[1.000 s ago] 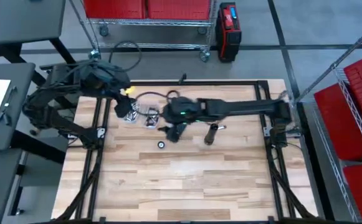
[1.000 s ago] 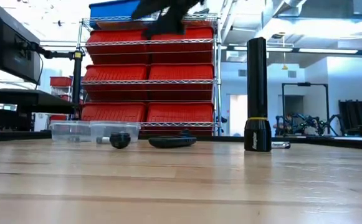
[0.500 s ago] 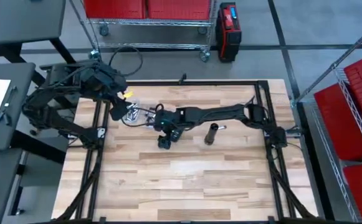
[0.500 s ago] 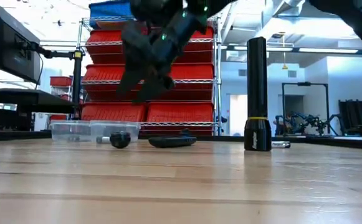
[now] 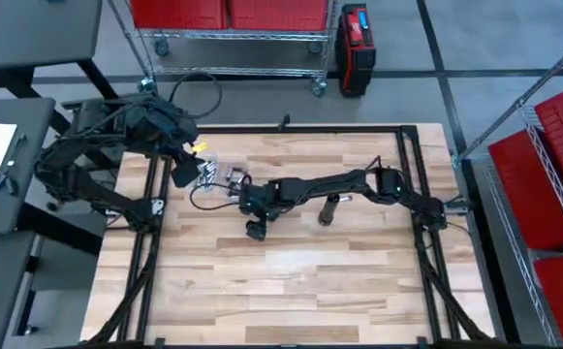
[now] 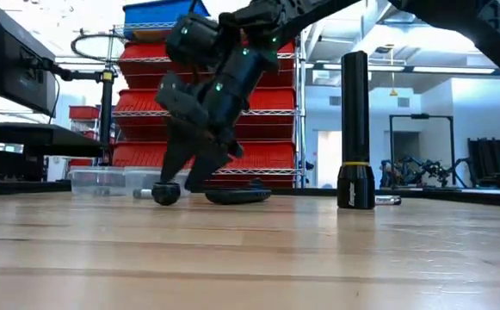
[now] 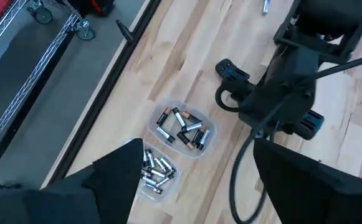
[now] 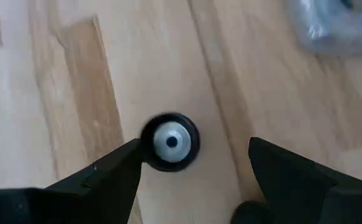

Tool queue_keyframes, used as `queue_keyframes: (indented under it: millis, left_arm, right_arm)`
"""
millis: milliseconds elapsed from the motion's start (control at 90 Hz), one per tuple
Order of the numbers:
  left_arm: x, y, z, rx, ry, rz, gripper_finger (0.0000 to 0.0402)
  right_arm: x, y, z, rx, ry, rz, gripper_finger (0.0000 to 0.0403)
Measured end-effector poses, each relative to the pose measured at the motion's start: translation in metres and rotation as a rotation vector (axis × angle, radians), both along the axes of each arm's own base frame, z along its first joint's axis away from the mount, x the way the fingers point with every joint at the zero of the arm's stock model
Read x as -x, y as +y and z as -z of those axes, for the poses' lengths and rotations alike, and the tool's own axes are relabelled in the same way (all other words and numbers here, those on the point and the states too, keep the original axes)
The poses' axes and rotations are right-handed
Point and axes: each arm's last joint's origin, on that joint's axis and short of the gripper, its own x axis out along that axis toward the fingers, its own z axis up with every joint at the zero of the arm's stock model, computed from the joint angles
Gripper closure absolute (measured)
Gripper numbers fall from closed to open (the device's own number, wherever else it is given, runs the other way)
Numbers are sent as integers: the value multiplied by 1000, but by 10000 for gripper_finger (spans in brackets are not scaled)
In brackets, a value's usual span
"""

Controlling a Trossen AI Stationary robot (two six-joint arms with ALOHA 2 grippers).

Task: Insert battery
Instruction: Close the flashlight battery compartment

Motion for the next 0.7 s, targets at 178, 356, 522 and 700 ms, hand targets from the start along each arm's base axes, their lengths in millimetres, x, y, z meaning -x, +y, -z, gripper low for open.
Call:
queue_keyframes:
  millis: [178, 356, 522, 700]
  left_arm:
    - [-2, 0, -2, -9, -21, 6, 118]
    - [-3, 0, -2, -13, -29, 9, 118]
    - [-4, 1, -2, -23, -23, 20, 118]
    - [-6, 1, -1, -22, -15, 20, 118]
  right_arm:
    - [0, -3, 4, 29, 17, 2, 121]
    - [-2, -4, 21, 18, 46, 7, 122]
    - [-4, 1, 25, 23, 38, -5, 123]
    - [-3, 3, 28, 18, 55, -12, 167]
